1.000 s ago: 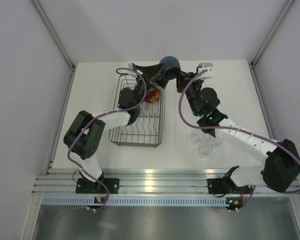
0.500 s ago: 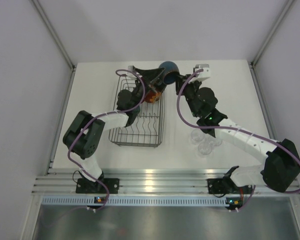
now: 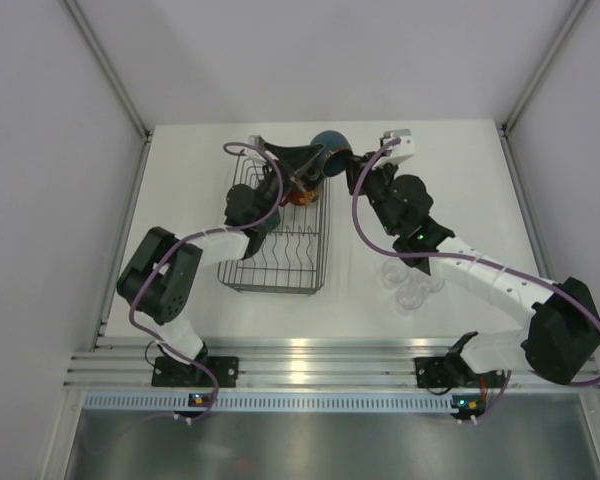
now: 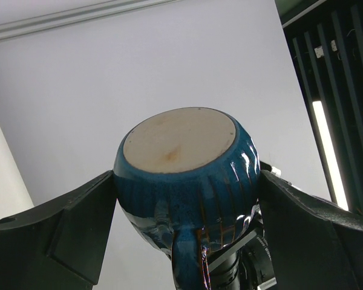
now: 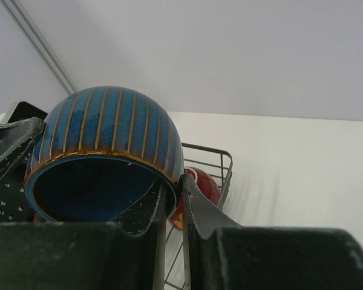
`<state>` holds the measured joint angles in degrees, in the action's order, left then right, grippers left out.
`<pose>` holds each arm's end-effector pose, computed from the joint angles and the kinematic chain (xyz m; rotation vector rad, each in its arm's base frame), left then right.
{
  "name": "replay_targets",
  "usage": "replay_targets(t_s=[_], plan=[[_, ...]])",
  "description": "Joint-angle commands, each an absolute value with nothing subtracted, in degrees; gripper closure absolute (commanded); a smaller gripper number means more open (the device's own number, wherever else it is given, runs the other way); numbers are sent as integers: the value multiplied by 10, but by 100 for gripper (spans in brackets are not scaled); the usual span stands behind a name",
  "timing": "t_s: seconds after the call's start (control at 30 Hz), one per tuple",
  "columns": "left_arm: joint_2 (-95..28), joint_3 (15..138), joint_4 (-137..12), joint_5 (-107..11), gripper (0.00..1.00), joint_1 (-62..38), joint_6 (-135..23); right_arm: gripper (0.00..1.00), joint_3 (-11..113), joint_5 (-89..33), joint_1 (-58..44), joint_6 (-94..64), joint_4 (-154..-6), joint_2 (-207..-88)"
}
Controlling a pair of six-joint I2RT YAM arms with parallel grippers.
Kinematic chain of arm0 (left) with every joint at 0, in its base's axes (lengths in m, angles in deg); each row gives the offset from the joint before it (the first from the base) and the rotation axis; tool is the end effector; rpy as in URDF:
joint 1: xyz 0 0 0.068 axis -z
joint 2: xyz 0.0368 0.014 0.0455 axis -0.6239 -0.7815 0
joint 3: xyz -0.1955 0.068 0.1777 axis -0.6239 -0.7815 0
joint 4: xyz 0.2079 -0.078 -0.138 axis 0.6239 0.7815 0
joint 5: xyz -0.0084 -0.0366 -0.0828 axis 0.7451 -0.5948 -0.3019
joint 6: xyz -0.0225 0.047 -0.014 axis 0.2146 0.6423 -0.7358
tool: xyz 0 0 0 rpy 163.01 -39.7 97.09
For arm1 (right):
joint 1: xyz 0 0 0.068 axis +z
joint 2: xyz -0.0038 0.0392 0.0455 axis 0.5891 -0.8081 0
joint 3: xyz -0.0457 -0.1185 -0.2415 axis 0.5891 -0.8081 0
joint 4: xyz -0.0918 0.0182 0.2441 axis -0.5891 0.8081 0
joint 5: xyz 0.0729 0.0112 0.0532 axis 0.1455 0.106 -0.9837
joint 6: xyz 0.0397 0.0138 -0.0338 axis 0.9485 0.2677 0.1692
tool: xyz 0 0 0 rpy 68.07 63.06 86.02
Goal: Load the cups into the dish rack
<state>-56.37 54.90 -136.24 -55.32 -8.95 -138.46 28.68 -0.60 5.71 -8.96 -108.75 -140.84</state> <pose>0.3113 -0.1884 0.2806 -0.4613 1.3025 -2.0367 0.2369 0.1958 0.3479 -0.0931 1.4752 0.5298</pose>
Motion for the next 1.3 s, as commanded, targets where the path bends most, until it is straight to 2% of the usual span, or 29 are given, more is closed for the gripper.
replay_targets(t_s=[0.0,0.13,0.43,0.53,0.83,1.27], plan=[[-532,531,-1413,-543,100,-95,-1347,90,290,-97,76,-89,-1106,-1404],[-518,507,-1413,-526,100,-106,-1335,88,289,-98,75,-89,-1108,-1405],[-504,485,-1420,-479,100,-111,-1335,73,289,-113,74,-79,-1116,-1418],[-506,482,-1420,-472,100,-114,-1332,72,286,-112,75,-78,-1119,-1418],[-507,484,-1420,-463,100,-134,-1321,71,276,-118,75,-76,-1117,-1411],[-480,438,-1377,-495,100,-174,-1193,71,227,-99,71,-80,-1101,-1360]])
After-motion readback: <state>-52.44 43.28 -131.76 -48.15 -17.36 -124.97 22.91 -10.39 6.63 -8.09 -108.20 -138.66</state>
